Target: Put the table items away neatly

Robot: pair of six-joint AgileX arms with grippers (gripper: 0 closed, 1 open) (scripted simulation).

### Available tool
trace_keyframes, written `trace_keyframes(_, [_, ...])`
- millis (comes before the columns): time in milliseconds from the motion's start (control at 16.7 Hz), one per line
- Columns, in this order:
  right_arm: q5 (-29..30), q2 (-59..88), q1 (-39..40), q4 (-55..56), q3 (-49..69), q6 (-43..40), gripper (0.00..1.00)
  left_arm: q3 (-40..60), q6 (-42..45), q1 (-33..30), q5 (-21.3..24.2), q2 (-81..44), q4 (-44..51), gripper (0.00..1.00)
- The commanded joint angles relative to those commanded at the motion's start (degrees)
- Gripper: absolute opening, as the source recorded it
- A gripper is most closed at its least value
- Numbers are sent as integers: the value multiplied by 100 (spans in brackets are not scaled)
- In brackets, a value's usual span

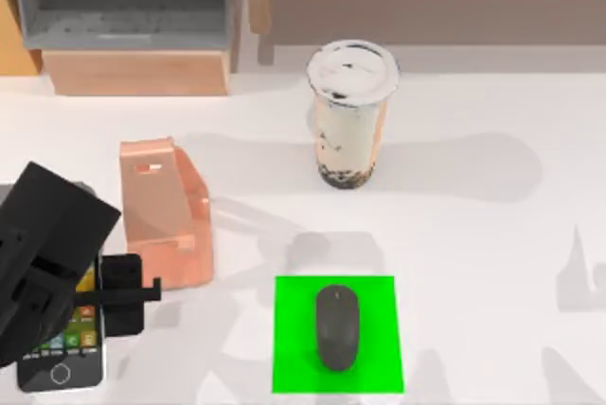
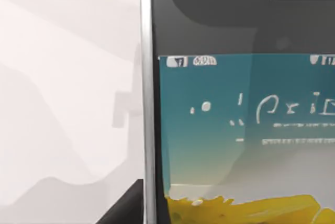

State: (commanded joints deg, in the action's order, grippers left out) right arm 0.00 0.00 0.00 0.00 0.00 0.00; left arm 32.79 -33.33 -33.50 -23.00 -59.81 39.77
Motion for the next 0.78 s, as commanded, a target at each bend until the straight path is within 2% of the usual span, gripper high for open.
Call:
trace_keyframes(180, [0, 0, 0, 0, 0, 0, 100, -10, -36, -1066, -1336, 339, -723, 0])
trace_keyframes(360, [0, 0, 0, 0, 0, 0, 100, 27, -43, -1763, -2293, 254, -1538, 0])
trace_keyframes(540, [0, 0, 0, 0, 0, 0, 100, 184, -63, -1950, -2721, 27, -2185, 0])
trace_keyframes(780, [0, 0, 0, 0, 0, 0, 100, 272, -63, -1926, -2730, -181, -2473, 0])
